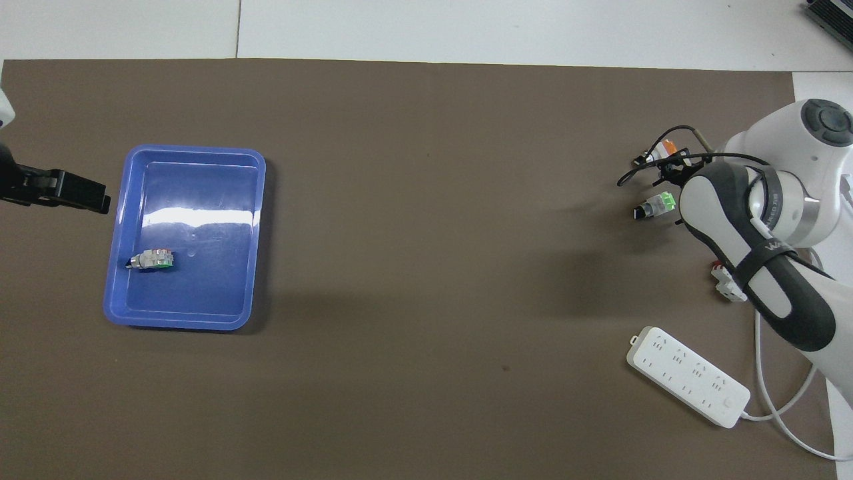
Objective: Turn and place switch with both arms
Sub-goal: 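Move the right gripper over the green-topped switch and lower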
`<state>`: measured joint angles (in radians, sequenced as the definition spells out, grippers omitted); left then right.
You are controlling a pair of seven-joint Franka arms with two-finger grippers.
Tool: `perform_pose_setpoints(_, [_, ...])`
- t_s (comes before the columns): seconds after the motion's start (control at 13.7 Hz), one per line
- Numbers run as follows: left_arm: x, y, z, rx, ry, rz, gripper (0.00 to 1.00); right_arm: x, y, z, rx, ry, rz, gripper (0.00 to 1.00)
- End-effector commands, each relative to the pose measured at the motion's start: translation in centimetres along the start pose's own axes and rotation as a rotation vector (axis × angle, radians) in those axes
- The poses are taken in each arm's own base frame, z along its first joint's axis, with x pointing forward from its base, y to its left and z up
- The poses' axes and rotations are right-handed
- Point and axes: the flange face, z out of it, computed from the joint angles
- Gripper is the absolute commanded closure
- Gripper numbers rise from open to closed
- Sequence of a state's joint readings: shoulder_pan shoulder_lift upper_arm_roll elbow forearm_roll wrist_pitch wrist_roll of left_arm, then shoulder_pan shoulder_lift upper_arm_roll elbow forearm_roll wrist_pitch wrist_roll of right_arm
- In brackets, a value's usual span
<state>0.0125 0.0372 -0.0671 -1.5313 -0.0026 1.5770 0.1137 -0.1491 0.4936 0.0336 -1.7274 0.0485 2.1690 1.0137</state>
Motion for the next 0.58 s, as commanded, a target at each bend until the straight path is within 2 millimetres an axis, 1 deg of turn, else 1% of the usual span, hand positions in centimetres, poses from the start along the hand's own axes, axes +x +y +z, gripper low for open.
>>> perform_pose_setpoints(0.0, [-0.9,0.0,-0.1,-0.006,0.004,-0.009,0.00,0.2,0.0,0.7,0.046,-0.066,0.074,0.19])
perform_pose_setpoints(0.22, [-0.9,0.0,-0.1,-0.006,0.004,-0.009,0.00,0.3,0.3,1.1,0.045,-0.069,0.080,0.19])
perform_pose_setpoints(0.29, [-0.9,0.0,-0.1,-0.006,0.004,-0.009,0.00,0.5,0.5,1.3,0.044,-0.075,0.089,0.22])
perform_pose_setpoints(0.36, [-0.9,0.0,-0.1,-0.006,0.004,-0.009,0.00,0.6,0.6,1.3,0.049,-0.078,0.094,0.23])
perform_pose_setpoints(0.51, [-0.9,0.0,-0.1,-0.005,0.006,-0.009,0.00,1.2,1.0,1.6,0.052,-0.077,0.104,0.23])
